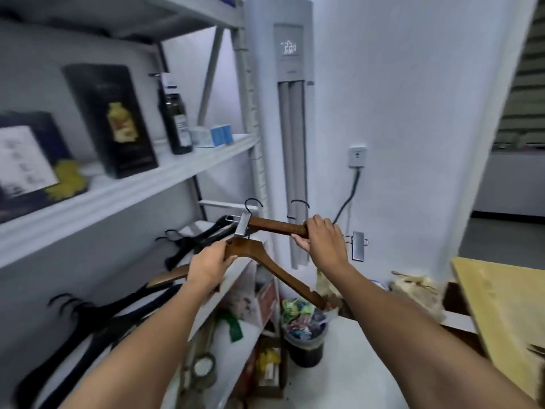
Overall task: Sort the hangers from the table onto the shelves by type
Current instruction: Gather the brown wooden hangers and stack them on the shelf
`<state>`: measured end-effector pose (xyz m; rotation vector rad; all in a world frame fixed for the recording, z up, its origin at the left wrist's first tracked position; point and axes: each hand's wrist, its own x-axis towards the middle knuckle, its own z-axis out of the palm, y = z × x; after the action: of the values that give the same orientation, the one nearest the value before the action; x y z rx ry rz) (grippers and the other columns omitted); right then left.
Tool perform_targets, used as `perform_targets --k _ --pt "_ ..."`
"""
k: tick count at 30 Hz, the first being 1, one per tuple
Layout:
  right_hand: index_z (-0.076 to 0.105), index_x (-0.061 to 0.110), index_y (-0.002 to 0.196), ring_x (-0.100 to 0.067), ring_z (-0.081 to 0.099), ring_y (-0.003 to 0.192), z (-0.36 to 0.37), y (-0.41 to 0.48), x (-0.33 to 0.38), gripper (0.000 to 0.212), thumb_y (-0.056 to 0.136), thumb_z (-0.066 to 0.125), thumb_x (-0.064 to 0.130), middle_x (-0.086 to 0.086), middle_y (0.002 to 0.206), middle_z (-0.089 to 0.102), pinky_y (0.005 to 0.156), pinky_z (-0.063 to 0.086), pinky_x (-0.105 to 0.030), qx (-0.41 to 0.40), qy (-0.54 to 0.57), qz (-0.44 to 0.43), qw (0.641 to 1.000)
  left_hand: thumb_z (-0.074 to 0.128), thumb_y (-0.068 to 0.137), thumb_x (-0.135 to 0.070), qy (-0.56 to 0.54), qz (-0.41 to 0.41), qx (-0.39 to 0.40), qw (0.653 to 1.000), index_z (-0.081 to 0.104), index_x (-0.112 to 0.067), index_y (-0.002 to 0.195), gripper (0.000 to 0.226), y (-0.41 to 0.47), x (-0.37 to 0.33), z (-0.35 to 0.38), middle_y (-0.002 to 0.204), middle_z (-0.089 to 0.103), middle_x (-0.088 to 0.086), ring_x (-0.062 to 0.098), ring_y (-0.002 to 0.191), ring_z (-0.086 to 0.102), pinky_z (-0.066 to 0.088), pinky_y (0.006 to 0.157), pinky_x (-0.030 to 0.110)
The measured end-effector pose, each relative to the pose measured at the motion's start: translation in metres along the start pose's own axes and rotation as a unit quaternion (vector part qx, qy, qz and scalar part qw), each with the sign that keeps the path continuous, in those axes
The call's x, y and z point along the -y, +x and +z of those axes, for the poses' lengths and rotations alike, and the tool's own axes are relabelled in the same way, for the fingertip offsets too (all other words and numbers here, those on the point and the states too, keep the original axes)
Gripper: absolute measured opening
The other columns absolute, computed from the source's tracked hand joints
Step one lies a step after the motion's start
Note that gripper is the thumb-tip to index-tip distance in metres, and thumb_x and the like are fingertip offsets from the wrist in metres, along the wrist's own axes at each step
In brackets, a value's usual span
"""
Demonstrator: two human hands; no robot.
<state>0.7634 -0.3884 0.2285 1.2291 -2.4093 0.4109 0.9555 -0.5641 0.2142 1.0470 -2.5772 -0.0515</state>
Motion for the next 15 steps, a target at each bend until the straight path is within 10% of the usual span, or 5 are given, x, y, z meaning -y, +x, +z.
perform_targets --k 15 --pt "0.056 0.012 0.107 -0.027 0.053 0.103 0.046 -0.020 0.200 0.046 0.093 0.046 0.054 -0.007 0.108 0.058 0.086 0.038 -0.037 0.046 0.085 -0.158 0.983 0.049 0.093 -0.045 0.030 -0.219 -0.002 0.975 0.052 -0.015 0.115 0.038 -0.145 0.179 -0.021 0.118 0.061 0.005 0.029 0.108 0.060 0.047 0.083 0.039"
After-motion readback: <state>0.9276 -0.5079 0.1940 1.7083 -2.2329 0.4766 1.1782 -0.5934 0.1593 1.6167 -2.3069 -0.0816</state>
